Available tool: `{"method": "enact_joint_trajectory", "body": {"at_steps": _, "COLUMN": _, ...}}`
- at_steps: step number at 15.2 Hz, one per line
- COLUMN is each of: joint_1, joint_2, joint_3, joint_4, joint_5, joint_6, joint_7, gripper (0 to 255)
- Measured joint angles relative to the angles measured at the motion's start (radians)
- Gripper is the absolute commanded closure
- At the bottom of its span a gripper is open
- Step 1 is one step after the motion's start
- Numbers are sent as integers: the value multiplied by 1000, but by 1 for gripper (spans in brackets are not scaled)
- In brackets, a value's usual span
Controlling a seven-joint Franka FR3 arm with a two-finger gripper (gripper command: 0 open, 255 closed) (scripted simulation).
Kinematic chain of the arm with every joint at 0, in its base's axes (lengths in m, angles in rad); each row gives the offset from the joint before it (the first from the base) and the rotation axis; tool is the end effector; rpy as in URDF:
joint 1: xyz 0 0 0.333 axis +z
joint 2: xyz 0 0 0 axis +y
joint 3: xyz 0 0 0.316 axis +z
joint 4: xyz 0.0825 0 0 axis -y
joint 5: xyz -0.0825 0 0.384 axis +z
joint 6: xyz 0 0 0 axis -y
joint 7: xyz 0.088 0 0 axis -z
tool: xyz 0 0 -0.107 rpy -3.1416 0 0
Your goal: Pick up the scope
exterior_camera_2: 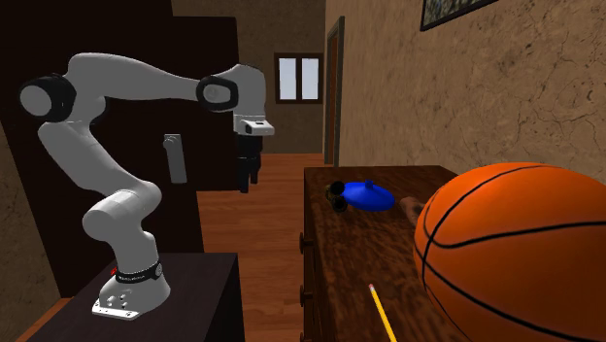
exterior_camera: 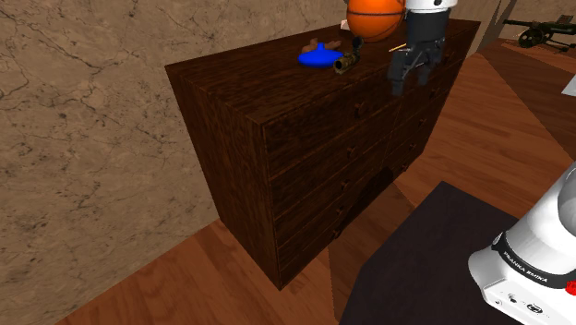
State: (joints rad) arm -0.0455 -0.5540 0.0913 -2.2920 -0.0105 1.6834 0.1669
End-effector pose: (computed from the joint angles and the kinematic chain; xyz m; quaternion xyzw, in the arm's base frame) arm 0.3782 0.0216 0.5500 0.9969 -0.0672 -0.0252 0.0318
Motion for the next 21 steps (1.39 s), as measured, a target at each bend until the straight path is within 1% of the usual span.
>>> {"method": "enact_joint_trajectory", "body": {"at_steps": 7, "joint_1": -41, "joint_2": 227, "joint_3": 22, "joint_4": 205, "joint_5": 12, "joint_6": 100, "joint_7": 155, "gripper": 0}}
{"method": "enact_joint_trajectory", "body": {"at_steps": 11, "joint_1": -60, "joint_2": 358, "joint_3": 26, "joint_4": 356, "joint_5": 7, "joint_6": 124, "joint_7": 239, "gripper": 0}}
{"method": "enact_joint_trajectory", "body": {"at_steps": 13, "joint_1": -71, "joint_2": 411, "joint_3": 21, "joint_4": 414, "joint_5": 3, "joint_6": 141, "joint_7": 272, "gripper": 0}}
{"method": "enact_joint_trajectory", "body": {"at_steps": 17, "joint_1": -84, "joint_2": 529, "joint_3": 16, "joint_4": 574, "joint_5": -5, "joint_6": 144, "joint_7": 349, "gripper": 0}}
{"method": "enact_joint_trajectory", "body": {"at_steps": 18, "joint_1": -85, "joint_2": 543, "joint_3": 16, "joint_4": 585, "joint_5": -6, "joint_6": 152, "joint_7": 359, "gripper": 0}}
{"method": "enact_joint_trajectory", "body": {"at_steps": 21, "joint_1": -86, "joint_2": 557, "joint_3": 15, "joint_4": 565, "joint_5": -8, "joint_6": 190, "joint_7": 368, "gripper": 0}}
